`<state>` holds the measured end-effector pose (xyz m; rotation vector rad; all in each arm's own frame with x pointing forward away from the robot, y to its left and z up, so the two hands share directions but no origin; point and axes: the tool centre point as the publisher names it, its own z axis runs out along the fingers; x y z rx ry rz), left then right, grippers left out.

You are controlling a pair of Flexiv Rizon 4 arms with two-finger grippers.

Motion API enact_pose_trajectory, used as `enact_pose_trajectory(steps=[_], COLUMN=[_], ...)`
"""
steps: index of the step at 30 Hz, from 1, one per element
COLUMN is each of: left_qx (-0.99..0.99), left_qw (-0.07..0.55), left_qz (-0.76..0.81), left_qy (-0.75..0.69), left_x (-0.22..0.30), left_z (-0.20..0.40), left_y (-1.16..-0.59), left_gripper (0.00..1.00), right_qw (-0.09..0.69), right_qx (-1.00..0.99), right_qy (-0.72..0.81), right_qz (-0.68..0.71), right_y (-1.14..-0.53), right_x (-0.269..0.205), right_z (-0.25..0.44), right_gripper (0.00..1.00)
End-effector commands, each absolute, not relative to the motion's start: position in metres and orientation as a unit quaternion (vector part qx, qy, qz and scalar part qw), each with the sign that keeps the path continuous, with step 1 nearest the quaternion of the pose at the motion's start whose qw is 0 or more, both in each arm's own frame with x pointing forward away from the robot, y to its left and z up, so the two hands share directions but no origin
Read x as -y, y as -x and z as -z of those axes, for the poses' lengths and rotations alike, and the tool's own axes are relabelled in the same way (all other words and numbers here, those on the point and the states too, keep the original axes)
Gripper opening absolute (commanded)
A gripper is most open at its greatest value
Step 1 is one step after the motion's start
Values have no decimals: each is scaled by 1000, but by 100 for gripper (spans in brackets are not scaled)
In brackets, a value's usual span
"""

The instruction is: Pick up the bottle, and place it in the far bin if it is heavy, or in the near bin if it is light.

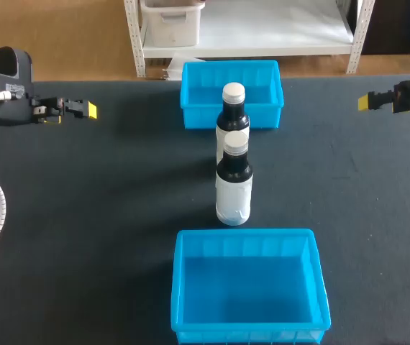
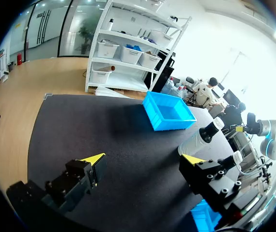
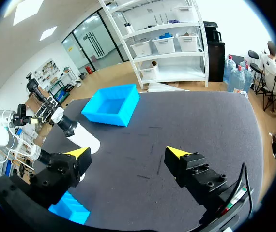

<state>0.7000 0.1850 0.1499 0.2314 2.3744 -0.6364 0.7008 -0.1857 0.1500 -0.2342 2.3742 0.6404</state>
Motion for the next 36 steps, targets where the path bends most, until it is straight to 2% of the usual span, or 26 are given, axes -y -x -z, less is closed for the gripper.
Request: enact_pose_trajectory(steps=[1,17,23,27,36], left_qx=[-908,-908,-908,-908,-908], left_qw=[330,330,330,330,330], left_qz=[243,243,243,243,243], left_qy=[-88,-88,-88,-88,-88], left_x=[-185,-185,-185,-185,-185], left_z=[-150,-150,-150,-150,-150], left_y=[-700,-700,-700,-700,-700], left_gripper=[100,100,100,100,100], right_qw=[330,330,287,223,223], right_qx=[-908,-908,-856,-793,-793], right_qy=[89,89,304,436,436], right_qz=[-244,-244,-304,-362,-362], right_y=[-700,-700,-711,-715,-715], right_x=[185,185,177,175,175], right_z=[-150,-150,-162,-171,-171], right_gripper=[100,100,100,100,100])
